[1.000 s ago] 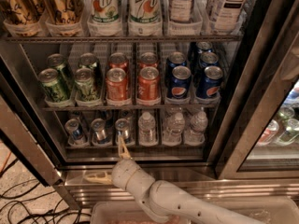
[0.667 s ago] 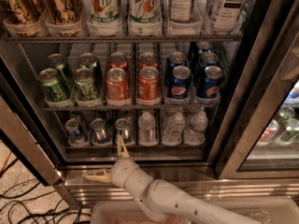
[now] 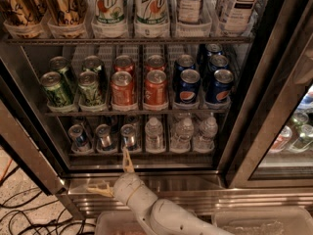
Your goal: Pick redbull can from bottom shelf of fridge
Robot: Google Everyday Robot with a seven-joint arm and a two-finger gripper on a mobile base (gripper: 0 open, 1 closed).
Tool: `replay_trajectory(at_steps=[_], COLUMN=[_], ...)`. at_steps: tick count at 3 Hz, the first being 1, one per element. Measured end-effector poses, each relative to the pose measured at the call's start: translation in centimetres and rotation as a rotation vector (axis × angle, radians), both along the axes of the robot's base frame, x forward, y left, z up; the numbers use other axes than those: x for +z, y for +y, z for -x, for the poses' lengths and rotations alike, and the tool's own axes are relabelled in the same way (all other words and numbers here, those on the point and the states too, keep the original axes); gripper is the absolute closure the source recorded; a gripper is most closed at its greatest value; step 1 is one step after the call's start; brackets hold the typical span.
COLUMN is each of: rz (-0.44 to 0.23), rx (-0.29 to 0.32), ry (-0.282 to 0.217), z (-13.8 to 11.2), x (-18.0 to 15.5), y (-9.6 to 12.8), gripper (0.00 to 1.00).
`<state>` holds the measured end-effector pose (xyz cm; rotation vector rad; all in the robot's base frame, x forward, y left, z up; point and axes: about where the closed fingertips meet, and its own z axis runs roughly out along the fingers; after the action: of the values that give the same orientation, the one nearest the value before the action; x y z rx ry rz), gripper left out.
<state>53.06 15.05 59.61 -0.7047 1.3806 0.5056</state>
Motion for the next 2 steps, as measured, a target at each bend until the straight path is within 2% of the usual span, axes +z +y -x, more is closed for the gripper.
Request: replay_trajectory(at_steps=[1, 2], rz=[0.000, 0.000], rx=[0.000, 0.000], ry=[0.000, 0.000], z=[0.00, 0.00], x=[0.00, 0.00], y=[0.00, 0.00], gripper=[0.07, 0.22])
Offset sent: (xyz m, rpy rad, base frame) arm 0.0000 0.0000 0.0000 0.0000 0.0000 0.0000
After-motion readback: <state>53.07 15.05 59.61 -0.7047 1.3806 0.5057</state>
